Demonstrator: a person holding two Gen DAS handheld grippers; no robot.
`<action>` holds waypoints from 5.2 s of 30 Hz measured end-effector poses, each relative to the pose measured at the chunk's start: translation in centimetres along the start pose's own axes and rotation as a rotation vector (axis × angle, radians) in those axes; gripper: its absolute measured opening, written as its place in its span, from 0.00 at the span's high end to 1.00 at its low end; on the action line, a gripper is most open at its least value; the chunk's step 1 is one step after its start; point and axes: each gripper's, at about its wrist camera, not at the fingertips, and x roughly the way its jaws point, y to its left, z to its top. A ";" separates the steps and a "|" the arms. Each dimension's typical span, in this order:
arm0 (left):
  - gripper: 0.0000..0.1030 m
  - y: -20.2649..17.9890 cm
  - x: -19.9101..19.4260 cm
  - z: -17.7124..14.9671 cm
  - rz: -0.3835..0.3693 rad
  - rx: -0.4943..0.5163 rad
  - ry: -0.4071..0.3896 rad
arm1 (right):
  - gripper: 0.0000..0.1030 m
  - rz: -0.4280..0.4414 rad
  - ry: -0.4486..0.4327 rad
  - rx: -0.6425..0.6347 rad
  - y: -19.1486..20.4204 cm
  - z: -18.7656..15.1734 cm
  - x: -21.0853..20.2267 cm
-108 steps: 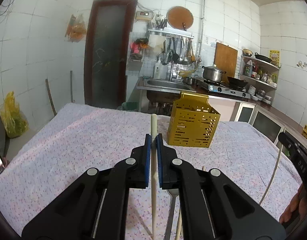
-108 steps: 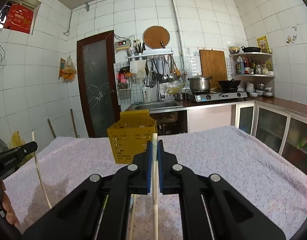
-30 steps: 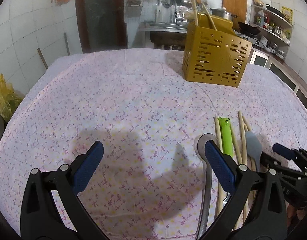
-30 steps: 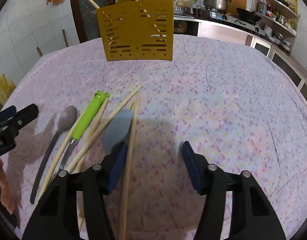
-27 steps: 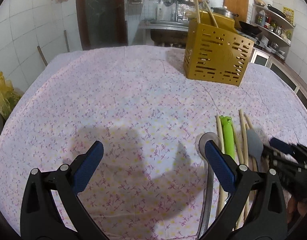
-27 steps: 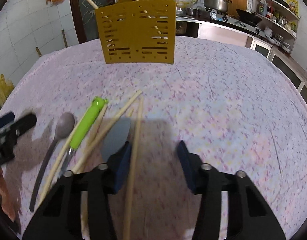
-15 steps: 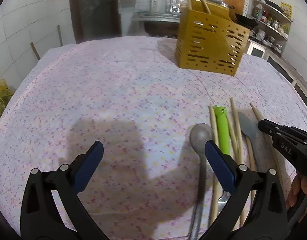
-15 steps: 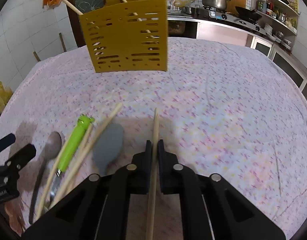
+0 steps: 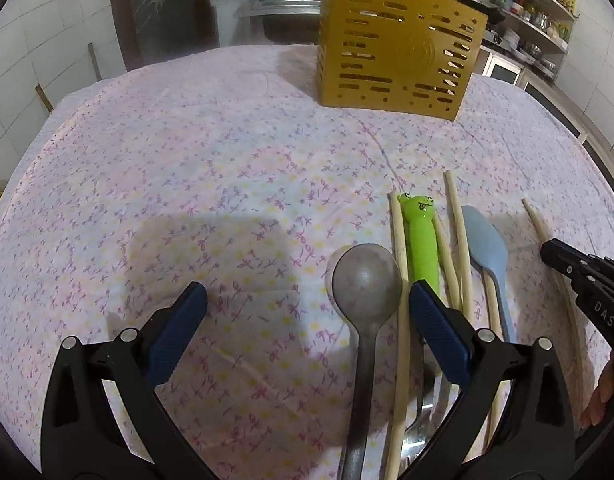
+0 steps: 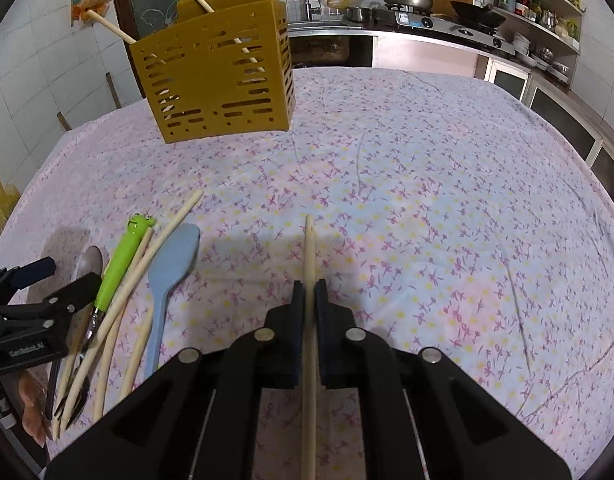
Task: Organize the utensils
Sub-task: 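Grasp a wooden chopstick with the right tool while the left tool grasps the metal spoon, then carry the spoon and chopstick over the yellow holder and open both tools to drop them, then withdraw both open tools back toward the remaining utensils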
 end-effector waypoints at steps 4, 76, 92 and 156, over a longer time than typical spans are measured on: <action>0.06 0.4 0.1 0.2 -0.004 -0.015 -0.010 | 0.94 0.001 -0.001 0.011 -0.4 0.3 0.1; 0.66 2.1 -11.1 0.0 0.068 -0.127 -0.333 | 0.94 0.117 -0.451 0.055 -1.1 0.9 -10.1; 0.66 3.1 -13.9 -1.0 0.062 -0.120 -0.465 | 0.94 0.143 -0.654 0.052 -1.5 -0.4 -12.5; 0.05 6.8 -9.9 7.8 0.090 -0.153 -0.363 | 0.37 0.029 -0.339 -0.009 2.1 7.4 -7.5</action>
